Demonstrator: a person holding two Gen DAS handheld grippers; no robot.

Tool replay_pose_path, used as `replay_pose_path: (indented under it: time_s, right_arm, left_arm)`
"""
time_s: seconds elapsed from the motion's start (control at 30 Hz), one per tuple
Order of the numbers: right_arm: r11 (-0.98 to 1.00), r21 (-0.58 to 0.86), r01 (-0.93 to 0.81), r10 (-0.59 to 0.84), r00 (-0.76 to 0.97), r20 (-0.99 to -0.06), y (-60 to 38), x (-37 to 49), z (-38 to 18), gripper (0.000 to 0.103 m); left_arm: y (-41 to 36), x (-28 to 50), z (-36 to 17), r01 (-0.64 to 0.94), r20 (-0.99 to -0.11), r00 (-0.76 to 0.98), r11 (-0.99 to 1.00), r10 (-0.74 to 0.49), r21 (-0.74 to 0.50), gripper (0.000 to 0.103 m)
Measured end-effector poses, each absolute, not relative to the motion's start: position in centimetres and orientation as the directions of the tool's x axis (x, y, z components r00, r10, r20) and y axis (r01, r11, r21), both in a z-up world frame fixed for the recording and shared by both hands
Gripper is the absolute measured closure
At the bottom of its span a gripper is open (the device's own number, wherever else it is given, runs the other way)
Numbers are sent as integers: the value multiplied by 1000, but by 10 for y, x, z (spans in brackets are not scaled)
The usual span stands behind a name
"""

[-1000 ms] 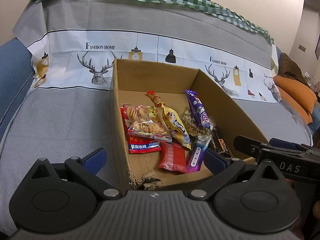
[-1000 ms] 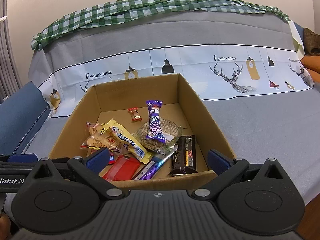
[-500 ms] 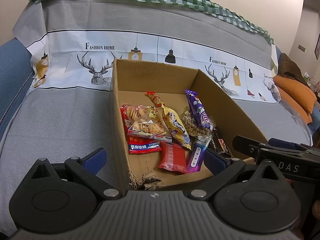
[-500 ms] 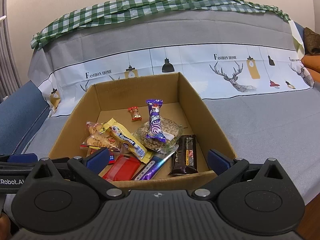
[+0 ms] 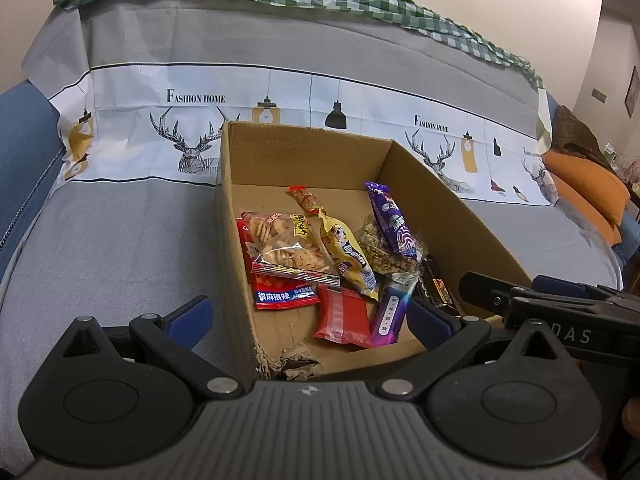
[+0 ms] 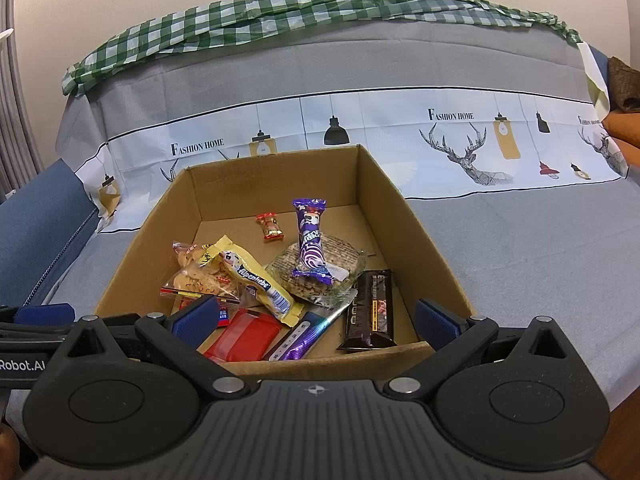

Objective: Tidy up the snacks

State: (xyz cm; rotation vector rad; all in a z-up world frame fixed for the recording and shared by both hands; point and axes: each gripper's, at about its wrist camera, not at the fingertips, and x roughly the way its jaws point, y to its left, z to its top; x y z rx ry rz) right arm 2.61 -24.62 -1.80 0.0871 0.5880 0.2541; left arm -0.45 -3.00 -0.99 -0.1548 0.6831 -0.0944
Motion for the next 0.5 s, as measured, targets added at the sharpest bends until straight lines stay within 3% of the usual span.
replay_pose_path:
  time_s: [0.5]
  right_arm:
    - [960,186,-211,278,810,-517,-251,25,-15,1]
  left_arm:
    - [-30,-8,-8,50,-594,793,986,-135,-157,0]
